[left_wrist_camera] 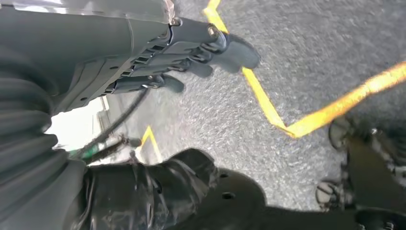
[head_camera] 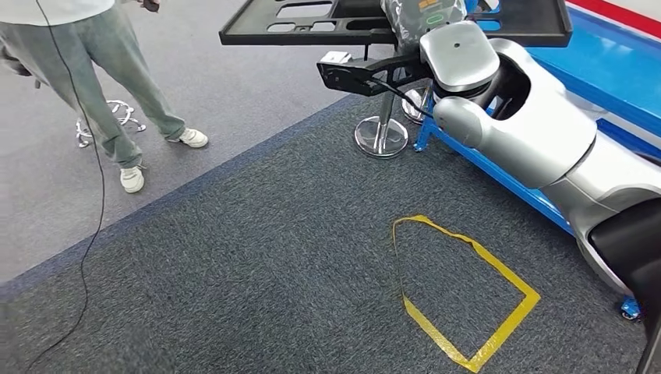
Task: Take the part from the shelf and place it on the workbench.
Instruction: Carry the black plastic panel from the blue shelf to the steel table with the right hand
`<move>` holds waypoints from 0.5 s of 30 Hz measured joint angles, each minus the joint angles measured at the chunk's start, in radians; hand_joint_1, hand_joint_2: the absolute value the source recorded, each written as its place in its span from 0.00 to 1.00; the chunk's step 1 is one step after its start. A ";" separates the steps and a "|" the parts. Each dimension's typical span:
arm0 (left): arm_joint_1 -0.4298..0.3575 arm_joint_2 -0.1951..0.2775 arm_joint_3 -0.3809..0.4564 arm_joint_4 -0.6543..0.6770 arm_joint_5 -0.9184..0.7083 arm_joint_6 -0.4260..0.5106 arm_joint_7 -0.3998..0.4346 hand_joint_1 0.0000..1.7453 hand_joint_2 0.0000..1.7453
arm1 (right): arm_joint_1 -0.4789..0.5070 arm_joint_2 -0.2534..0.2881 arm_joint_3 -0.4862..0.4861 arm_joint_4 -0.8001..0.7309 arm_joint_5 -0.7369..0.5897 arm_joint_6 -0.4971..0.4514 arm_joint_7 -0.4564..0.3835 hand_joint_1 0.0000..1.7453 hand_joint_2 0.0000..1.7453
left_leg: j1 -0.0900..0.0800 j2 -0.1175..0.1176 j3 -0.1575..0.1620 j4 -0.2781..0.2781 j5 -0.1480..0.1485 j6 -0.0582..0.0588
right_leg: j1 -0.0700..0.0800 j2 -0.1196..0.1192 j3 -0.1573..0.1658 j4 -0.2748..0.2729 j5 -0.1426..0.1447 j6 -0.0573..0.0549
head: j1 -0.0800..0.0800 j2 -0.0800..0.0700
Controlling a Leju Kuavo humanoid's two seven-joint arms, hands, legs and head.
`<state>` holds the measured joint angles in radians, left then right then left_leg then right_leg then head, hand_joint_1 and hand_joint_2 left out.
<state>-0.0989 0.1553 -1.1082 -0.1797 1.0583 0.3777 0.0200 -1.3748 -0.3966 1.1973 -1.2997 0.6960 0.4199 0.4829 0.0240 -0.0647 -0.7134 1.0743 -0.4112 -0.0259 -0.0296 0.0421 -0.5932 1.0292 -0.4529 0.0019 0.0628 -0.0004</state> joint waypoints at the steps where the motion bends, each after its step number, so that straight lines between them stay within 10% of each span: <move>1: -0.002 -0.001 0.000 0.000 0.000 0.000 -0.001 0.00 1.00 | -0.002 -0.001 0.000 -0.002 0.000 0.000 0.000 1.00 1.00 | -0.002 0.033 -0.025 0.055 -0.028 -0.001 | 0.004 -0.013 0.001 -0.001 0.001 -0.005 | -0.003 0.000; 5: -0.007 -0.001 0.000 0.000 0.000 -0.001 -0.002 0.00 1.00 | 0.000 -0.005 0.000 -0.004 -0.002 0.000 0.001 1.00 1.00 | -0.005 0.060 -0.095 0.219 -0.079 0.005 | 0.020 -0.066 0.002 0.001 -0.003 -0.013 | -0.006 0.000; 9: -0.008 0.000 0.000 0.000 0.000 0.000 -0.002 0.00 1.00 | -0.003 -0.009 0.000 -0.010 -0.004 0.000 0.002 1.00 1.00 | -0.030 0.109 0.039 -0.017 0.003 0.036 | 0.032 -0.107 0.003 0.001 -0.008 -0.012 | -0.005 0.000; 13: -0.006 0.002 0.000 0.000 0.000 0.000 -0.002 0.00 1.00 | 0.001 -0.015 0.000 -0.014 -0.007 0.000 0.002 1.00 1.00 | -0.037 0.092 0.056 -0.058 0.010 0.054 | 0.035 -0.136 0.006 0.000 -0.016 0.000 | -0.004 0.000; 15: -0.005 0.003 0.000 0.001 0.000 0.000 -0.002 0.00 1.00 | 0.000 -0.017 0.000 -0.016 -0.007 -0.001 0.002 1.00 1.00 | -0.031 0.074 0.062 -0.071 0.016 0.064 | 0.032 -0.103 -0.013 0.045 -0.048 0.006 | -0.003 0.000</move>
<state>-0.1041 0.1585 -1.1082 -0.1790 1.0579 0.3778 0.0183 -1.3748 -0.4133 1.1976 -1.3162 0.6886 0.4193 0.4848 -0.0070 0.0095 -0.6517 1.0036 -0.3951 0.0377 0.0022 -0.0612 -0.6067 1.0742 -0.5013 0.0081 0.0596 -0.0004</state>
